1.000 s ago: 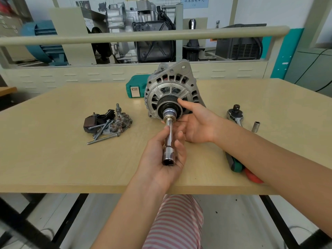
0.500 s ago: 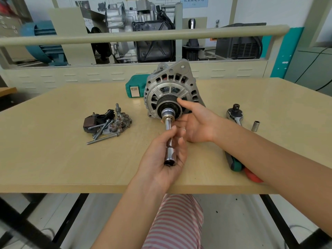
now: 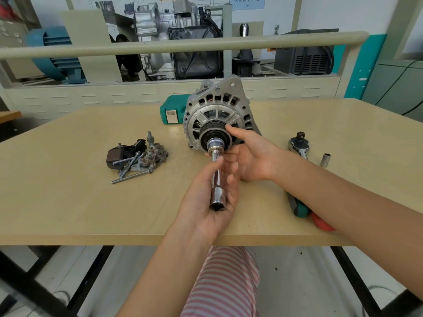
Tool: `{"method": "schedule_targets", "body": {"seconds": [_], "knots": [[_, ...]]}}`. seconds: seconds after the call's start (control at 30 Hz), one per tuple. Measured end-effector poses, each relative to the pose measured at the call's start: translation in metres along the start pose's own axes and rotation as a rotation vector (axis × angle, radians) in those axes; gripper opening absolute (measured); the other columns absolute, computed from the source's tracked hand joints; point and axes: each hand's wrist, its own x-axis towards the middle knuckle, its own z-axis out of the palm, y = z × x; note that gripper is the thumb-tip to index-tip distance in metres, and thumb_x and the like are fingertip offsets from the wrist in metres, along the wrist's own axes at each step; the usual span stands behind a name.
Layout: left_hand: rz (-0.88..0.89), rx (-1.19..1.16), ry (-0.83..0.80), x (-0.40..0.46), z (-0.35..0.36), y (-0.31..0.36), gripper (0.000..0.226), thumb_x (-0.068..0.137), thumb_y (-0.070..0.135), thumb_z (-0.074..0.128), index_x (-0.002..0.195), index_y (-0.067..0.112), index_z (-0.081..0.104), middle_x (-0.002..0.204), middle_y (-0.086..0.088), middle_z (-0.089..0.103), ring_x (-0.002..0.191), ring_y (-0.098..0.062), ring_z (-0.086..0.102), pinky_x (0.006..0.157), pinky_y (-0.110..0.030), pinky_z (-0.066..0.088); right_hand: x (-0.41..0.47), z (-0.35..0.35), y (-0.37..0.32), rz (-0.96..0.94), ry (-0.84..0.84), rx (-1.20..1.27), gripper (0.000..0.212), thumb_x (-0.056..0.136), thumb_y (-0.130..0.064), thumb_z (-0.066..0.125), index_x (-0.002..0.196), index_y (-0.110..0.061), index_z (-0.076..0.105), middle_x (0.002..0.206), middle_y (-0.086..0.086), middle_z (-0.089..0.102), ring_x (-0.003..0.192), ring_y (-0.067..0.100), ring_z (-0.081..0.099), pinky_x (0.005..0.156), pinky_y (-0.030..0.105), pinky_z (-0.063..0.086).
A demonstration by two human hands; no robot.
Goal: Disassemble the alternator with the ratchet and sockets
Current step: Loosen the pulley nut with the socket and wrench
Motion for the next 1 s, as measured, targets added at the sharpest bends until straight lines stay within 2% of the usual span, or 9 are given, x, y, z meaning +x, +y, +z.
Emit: {"method": "schedule_targets", "body": {"seconds": [0.17,0.27,0.4,0.43,0.5,0.6,0.7,0.83,1.0], "knots": [[0.007,-0.054,0.011,-0.0001,0.0018,-0.0007,0.026,0.087,0.017,0.06,0.108,0.001,0.061,0.076,-0.011,0.065,0.052,-0.012,0.062,0.034,-0.017,0.046,-0.0021,0.0019,0.0001,0.017,0.013,0.012,0.051,0.087,-0.049,0.054,0.096,0.0,0.062,0.089,0.011,0.064,0.063,0.016,0.056,0.039,0.017,0.044],[-0.045,-0.098,-0.034,-0.0015,-0.0017,0.0023,0.028,0.091,0.025,0.054,0.102,0.001,0.059,0.09,-0.014,0.07,0.046,-0.016,0.064,0.031,-0.02,0.045,0.0001,-0.0004,-0.0008,0.033,-0.009,0.011,0.053,0.086,-0.052,0.053,0.098,-0.001,0.063,0.097,0.009,0.064,0.082,0.015,0.047,0.067,0.023,0.05],[-0.09,-0.086,-0.076,-0.003,-0.0035,0.0037,0.032,0.095,0.024,0.044,0.094,-0.002,0.063,0.089,-0.015,0.073,0.043,-0.02,0.063,0.028,-0.02,0.043,0.0022,-0.004,-0.002,0.06,-0.03,0.004,0.055,0.087,-0.054,0.05,0.099,-0.002,0.062,0.1,0.008,0.062,0.087,0.011,0.036,0.101,0.024,0.035],[-0.084,-0.085,-0.073,-0.0032,-0.0032,0.0034,0.032,0.095,0.024,0.045,0.094,-0.002,0.064,0.089,-0.016,0.073,0.044,-0.019,0.064,0.028,-0.02,0.043,0.0023,-0.0041,-0.002,0.061,-0.033,0.006,0.055,0.087,-0.054,0.05,0.096,-0.002,0.063,0.091,0.009,0.065,0.08,0.011,0.035,0.1,0.023,0.036],[-0.064,-0.08,-0.063,-0.0028,-0.0025,0.0026,0.031,0.093,0.026,0.049,0.097,-0.001,0.063,0.089,-0.015,0.072,0.046,-0.018,0.064,0.029,-0.019,0.043,0.0012,-0.0021,-0.0013,0.052,-0.03,0.015,0.054,0.087,-0.053,0.051,0.092,-0.001,0.062,0.072,0.01,0.065,0.063,0.008,0.037,0.074,0.018,0.047],[-0.032,-0.049,-0.045,-0.0021,-0.001,0.0009,0.029,0.08,0.023,0.064,0.101,0.003,0.058,0.082,-0.012,0.066,0.049,-0.012,0.062,0.03,-0.016,0.042,-0.0014,0.0014,-0.0001,0.026,0.001,0.01,0.05,0.087,-0.05,0.053,0.095,-0.001,0.063,0.075,0.009,0.067,0.052,0.015,0.059,0.038,0.016,0.041],[-0.011,-0.017,-0.025,-0.0009,0.0009,-0.0008,0.026,0.07,0.01,0.065,0.094,0.001,0.06,0.069,-0.008,0.062,0.048,-0.01,0.059,0.031,-0.014,0.042,-0.0014,0.0022,0.0002,0.008,0.025,-0.02,0.051,0.087,-0.05,0.053,0.097,-0.001,0.063,0.08,0.008,0.066,0.052,0.017,0.061,0.04,0.017,0.044],[-0.025,-0.062,-0.03,-0.0013,0.0,0.0001,0.024,0.09,0.023,0.056,0.102,0.003,0.059,0.075,-0.009,0.066,0.044,-0.011,0.06,0.029,-0.014,0.04,0.0004,0.0002,-0.0006,0.016,0.005,0.014,0.052,0.087,-0.051,0.054,0.097,-0.001,0.063,0.085,0.01,0.066,0.067,0.015,0.051,0.068,0.02,0.042],[-0.048,-0.025,-0.053,-0.003,-0.0014,-0.0002,0.031,0.094,0.025,0.045,0.096,0.0,0.061,0.086,-0.015,0.072,0.043,-0.017,0.062,0.027,-0.017,0.04,-0.0014,0.0007,-0.0011,0.044,-0.03,0.0,0.052,0.088,-0.053,0.05,0.088,-0.002,0.062,0.066,0.008,0.066,0.055,0.012,0.048,0.054,0.02,0.047]]}}
